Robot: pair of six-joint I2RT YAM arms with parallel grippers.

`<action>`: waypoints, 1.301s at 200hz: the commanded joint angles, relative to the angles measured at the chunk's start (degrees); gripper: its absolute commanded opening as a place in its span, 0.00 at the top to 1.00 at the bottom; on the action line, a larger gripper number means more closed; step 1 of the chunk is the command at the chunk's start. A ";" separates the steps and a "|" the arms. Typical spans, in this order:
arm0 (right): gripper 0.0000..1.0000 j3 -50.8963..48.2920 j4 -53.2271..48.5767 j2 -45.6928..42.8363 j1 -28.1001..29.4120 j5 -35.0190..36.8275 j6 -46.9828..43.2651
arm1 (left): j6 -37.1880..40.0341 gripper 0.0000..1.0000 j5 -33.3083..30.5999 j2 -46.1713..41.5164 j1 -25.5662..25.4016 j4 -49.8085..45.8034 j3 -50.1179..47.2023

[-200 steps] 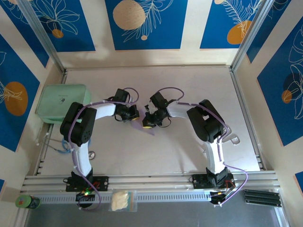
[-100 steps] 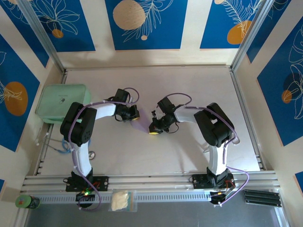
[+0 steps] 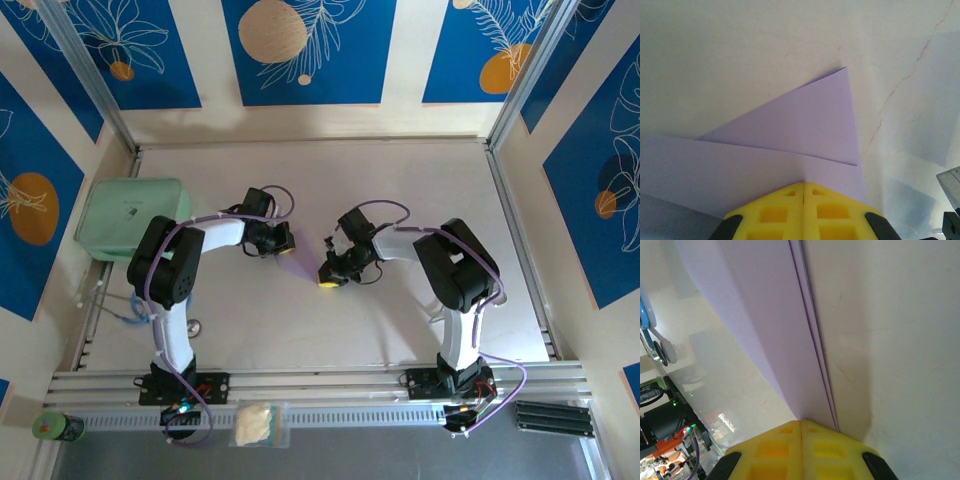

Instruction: Fold a paper plane with a square sheet of paper (pick it up from the middle)

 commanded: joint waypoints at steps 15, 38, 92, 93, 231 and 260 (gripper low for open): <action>0.99 -6.79 -1.15 -2.06 -0.55 -1.17 -2.09 | 1.55 0.97 -3.92 3.54 -0.09 -3.07 -1.91; 0.99 -9.69 1.76 -3.42 -1.10 -2.33 -2.31 | 1.77 0.97 -3.88 3.52 -0.09 -3.22 -1.73; 0.94 -8.80 8.93 -12.91 -3.44 -5.07 1.63 | 0.17 0.91 0.66 -0.51 -0.13 -2.47 0.75; 0.93 -8.73 9.09 -13.05 -3.52 -5.05 1.80 | 0.13 0.91 0.82 -0.71 -0.15 -2.35 0.84; 0.68 15.65 2.62 6.90 -3.66 -2.99 -1.64 | -16.53 0.44 -6.42 -25.23 1.67 10.48 -19.45; 0.68 17.83 1.94 9.83 -2.81 -3.07 -2.12 | -18.15 0.42 -6.27 -25.61 1.85 12.50 -22.19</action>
